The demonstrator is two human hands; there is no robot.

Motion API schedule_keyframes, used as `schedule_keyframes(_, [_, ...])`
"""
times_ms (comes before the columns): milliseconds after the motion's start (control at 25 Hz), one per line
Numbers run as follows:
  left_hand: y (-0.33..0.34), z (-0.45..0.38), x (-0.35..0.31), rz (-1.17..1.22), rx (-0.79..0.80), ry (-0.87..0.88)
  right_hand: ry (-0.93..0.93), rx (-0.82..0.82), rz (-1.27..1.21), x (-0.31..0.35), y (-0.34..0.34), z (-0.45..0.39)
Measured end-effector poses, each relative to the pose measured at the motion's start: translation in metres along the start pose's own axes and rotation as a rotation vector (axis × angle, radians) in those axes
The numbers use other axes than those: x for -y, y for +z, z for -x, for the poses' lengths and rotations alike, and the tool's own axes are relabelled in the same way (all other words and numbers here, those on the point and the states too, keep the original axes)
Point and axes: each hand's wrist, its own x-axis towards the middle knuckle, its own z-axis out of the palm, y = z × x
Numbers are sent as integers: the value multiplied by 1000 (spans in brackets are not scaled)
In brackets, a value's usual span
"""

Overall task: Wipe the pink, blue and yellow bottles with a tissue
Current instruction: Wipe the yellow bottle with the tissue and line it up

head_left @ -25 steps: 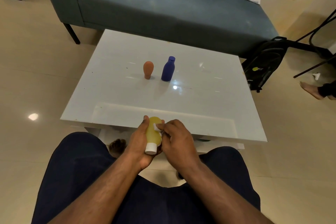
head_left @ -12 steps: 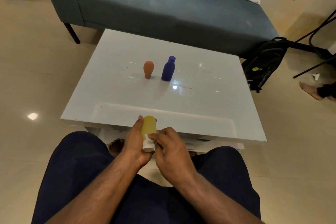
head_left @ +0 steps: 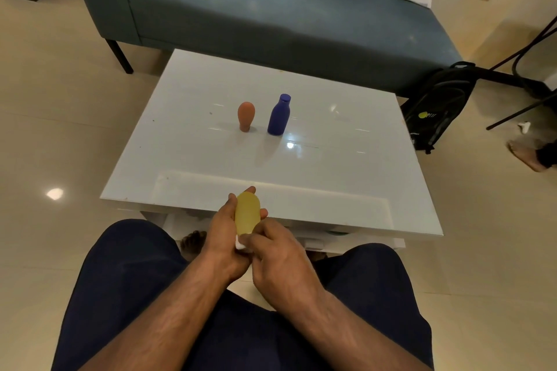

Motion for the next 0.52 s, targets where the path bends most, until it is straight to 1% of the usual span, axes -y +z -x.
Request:
schedule_keyframes(40, [1,1,0,-5,22,-10,4,5,12,-6,-2,-3])
schedule_keyframes(120, [5,4,1,-21,57,-30,61,-53,36,-21,-5,-16])
schedule_keyframes(200, [8,7,2,-44,43,-26,104,-100,41,-25,-8,-22])
schedule_keyframes(240, [8,8,3,-53,23,-13,88,-95,32,-22,-9,-20])
schedule_keyframes(360, [4,2,3,-58,-43,-7,-27,15,31,-10,-5,-3])
schedule_keyframes(400, [3,1,2,-55,-52,-10,-38,34,37,-12,-5,0])
schedule_keyframes(520, [1,-2,2,-71,-59,34,35,-43,52,-26,-7,-15])
